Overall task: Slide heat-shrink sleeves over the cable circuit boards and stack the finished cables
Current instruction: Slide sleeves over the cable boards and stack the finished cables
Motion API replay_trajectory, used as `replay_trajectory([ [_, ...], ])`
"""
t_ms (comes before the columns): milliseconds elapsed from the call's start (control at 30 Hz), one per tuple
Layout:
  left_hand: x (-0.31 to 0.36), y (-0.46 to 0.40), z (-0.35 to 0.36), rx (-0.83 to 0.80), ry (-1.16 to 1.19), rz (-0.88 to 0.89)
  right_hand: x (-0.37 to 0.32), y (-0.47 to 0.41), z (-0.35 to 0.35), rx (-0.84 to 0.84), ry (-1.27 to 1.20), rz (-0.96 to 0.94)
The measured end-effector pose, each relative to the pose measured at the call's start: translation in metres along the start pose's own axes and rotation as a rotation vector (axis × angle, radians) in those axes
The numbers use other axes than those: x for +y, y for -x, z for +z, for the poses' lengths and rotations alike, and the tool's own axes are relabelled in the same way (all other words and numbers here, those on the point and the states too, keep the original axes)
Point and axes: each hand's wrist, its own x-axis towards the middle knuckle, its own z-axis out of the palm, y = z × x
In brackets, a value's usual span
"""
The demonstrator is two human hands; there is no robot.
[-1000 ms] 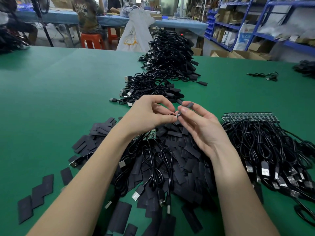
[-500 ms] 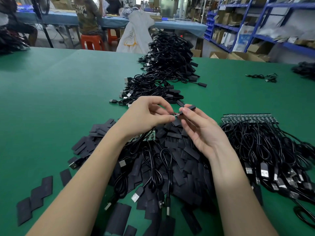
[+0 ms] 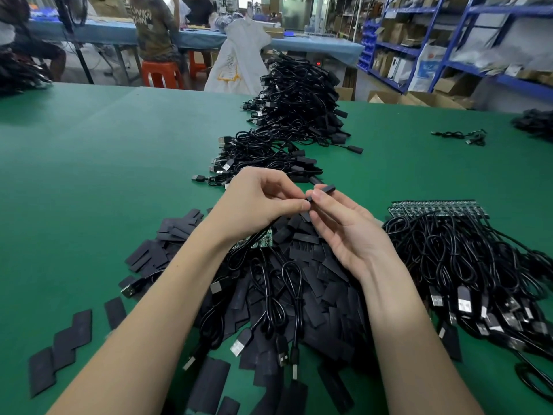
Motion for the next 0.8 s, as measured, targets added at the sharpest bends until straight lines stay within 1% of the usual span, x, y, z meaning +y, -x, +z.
replay_trajectory([
  [67, -0.0004, -0.0004, 0.0008, 0.001, 0.023, -0.022, -0.0001, -0.0002, -0.0001, 0.006, 0.006, -0.012],
  [200, -0.0017, -0.0005, -0.0013, -0.050, 0.092, -0.090, 0.0011, -0.0020, 0.0006, 0.033, -0.091, -0.017],
  [267, -0.0024, 0.0001, -0.0021, -0.046, 0.089, -0.098, 0.0012, -0.0027, 0.0002, 0.037, -0.114, -0.025],
  [700, 0.0006, 0.0011, -0.0020, -0.011, 0.052, -0.023, 0.0056, -0.0020, 0.0015, -0.035, -0.107, -0.013],
  [800, 0.0005, 0.0011, -0.0018, -0.009, 0.055, -0.019, 0.0056, -0.0015, 0.0024, -0.027, -0.090, -0.015],
])
